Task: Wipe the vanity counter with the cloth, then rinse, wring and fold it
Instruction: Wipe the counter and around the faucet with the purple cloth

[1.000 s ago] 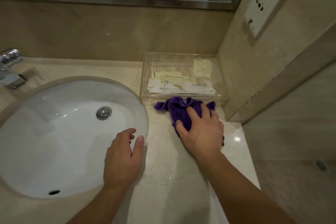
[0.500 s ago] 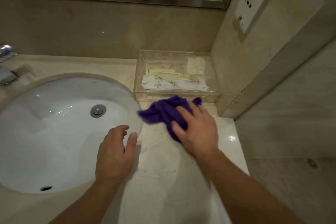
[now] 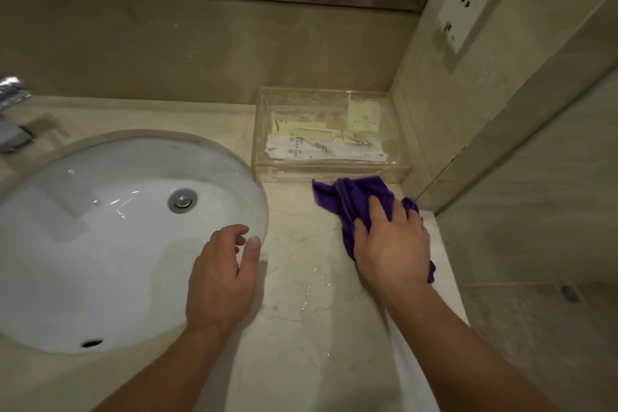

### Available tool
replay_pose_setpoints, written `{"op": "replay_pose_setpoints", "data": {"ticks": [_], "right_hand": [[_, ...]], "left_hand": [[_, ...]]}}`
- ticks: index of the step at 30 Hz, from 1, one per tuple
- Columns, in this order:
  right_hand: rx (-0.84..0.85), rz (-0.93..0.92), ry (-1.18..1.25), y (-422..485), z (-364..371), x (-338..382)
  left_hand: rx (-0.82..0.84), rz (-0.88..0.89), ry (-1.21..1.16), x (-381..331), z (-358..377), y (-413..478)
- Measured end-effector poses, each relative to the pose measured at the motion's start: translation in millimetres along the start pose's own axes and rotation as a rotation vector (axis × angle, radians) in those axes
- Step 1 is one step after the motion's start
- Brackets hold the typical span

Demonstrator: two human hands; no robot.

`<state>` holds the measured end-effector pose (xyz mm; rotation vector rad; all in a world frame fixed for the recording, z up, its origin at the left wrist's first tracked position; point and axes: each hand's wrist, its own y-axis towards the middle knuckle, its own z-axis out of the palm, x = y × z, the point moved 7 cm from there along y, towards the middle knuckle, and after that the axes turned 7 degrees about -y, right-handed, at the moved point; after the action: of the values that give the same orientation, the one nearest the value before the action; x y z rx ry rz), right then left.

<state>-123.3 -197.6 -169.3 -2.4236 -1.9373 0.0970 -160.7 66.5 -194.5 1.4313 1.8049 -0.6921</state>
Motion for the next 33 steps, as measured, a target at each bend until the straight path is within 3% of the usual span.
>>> {"op": "replay_pose_setpoints", "data": {"ticks": [6, 13, 17, 19, 26, 28, 31, 33], "right_hand": [[0.067, -0.068, -0.009, 16, 2, 40], [-0.018, -0.480, -0.015, -72, -2, 61], [-0.090, -0.581, 0.067, -99, -1, 48], [-0.172, -0.566, 0.128, -90, -14, 45], [-0.581, -0.114, 0.766, -50, -124, -13], [-0.527, -0.163, 0.741, -53, -122, -19], [-0.199, -0.268, 0.430, -67, -75, -26], [-0.147, -0.194, 0.553, -75, -57, -43]], "left_hand": [[-0.040, -0.005, -0.069, 0, -4, 0], [-0.029, 0.026, -0.098, -3, -6, -3], [0.007, 0.065, -0.081, -6, -5, -4], [0.014, 0.075, -0.078, -5, -5, -3], [0.022, 0.079, -0.105, -5, -4, -5], [0.019, 0.078, -0.109, -4, -4, -3], [0.009, 0.088, -0.095, -5, -4, -3], [0.000, 0.094, -0.077, -6, -4, -3]]}}
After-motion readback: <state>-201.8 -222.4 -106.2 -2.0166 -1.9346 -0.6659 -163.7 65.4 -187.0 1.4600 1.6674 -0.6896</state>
